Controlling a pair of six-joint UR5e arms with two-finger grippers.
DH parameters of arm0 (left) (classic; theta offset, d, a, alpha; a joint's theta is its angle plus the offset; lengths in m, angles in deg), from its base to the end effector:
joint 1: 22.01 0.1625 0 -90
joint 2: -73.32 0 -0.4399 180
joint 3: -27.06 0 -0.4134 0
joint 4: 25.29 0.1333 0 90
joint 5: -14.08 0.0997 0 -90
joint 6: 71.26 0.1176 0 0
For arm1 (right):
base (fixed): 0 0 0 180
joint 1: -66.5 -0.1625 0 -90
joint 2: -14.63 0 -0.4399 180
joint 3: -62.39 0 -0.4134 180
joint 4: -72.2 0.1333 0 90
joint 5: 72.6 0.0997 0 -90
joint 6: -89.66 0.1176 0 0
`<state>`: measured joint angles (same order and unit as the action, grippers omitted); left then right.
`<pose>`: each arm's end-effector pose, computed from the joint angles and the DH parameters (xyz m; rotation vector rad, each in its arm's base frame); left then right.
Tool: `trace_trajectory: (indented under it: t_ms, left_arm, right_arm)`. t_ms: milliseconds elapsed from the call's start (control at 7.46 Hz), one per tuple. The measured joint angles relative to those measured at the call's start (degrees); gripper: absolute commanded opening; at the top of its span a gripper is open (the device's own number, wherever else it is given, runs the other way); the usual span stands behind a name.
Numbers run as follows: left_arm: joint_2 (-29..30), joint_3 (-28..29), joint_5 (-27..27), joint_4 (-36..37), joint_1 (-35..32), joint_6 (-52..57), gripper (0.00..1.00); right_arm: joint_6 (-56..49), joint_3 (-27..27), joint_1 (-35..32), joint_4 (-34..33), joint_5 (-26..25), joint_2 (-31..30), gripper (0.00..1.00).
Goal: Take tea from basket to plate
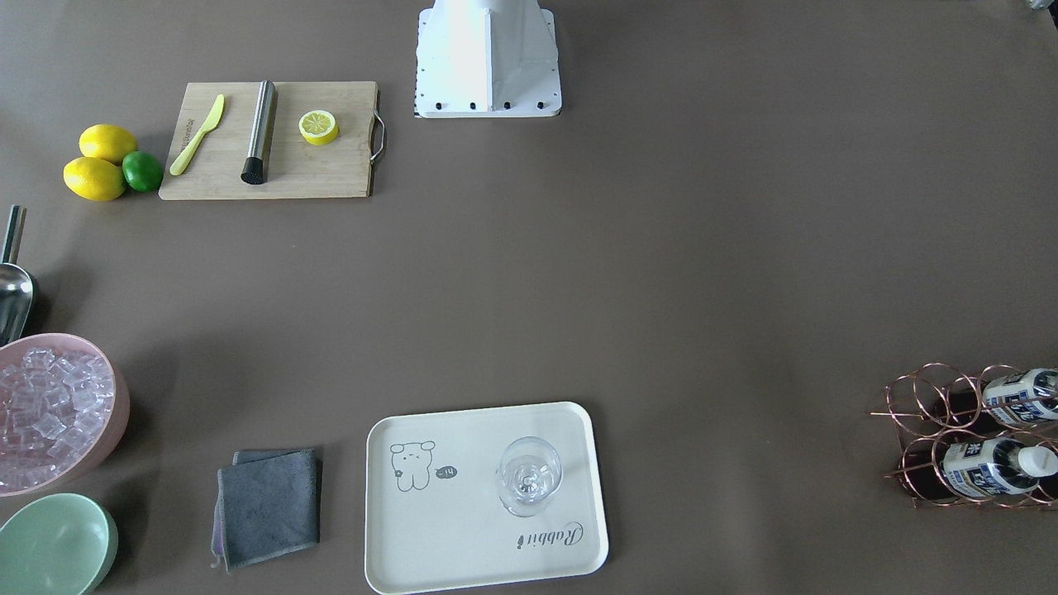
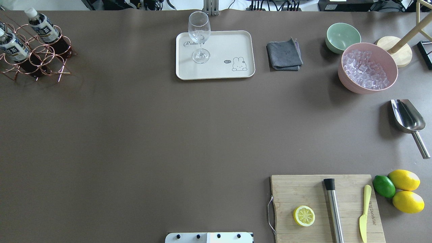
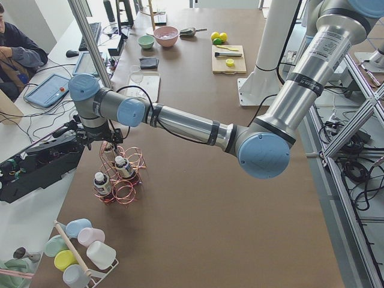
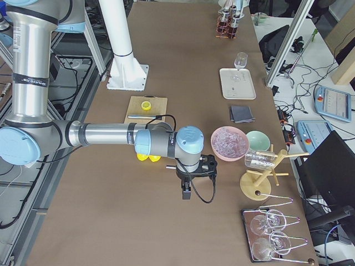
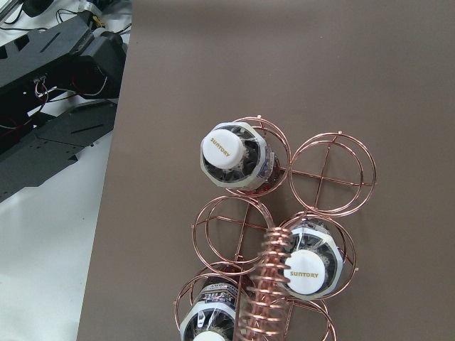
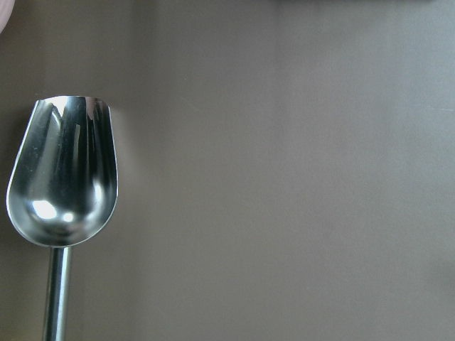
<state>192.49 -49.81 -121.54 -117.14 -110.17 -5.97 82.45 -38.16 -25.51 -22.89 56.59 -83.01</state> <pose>-0.0257 -0.7331 0.4800 0.7131 0.5523 1.2213 0.0748 -0.4482 0.6724 0.0185 -0.6848 -0.0742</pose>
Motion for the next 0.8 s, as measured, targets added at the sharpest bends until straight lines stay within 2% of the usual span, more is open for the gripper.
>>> trace_trajectory:
  t_ms: [268,402,536,804]
  left_arm:
    - [-1.2,-0.3,0.0,-1.9,0.1,-0.1,0.92]
    - [-1.7,-0.4,0.0,-3.3,0.3,-0.2,0.84]
    - [-1.8,-0.4,0.0,-3.9,0.5,-0.3,0.71]
    - [-1.8,-0.5,0.0,-4.3,1.1,-0.2,0.29]
  right_arm:
    - [0.0,0.0,0.0,0.0,0.0,0.0,1.0]
    - [0.0,0.0,0.0,0.1,0.0,0.0,1.0]
    - [0.0,0.0,-0.1,0.0,0.0,0.0,1.0]
    - [0.0,0.0,-0.1,0.0,0.0,0.0,1.0]
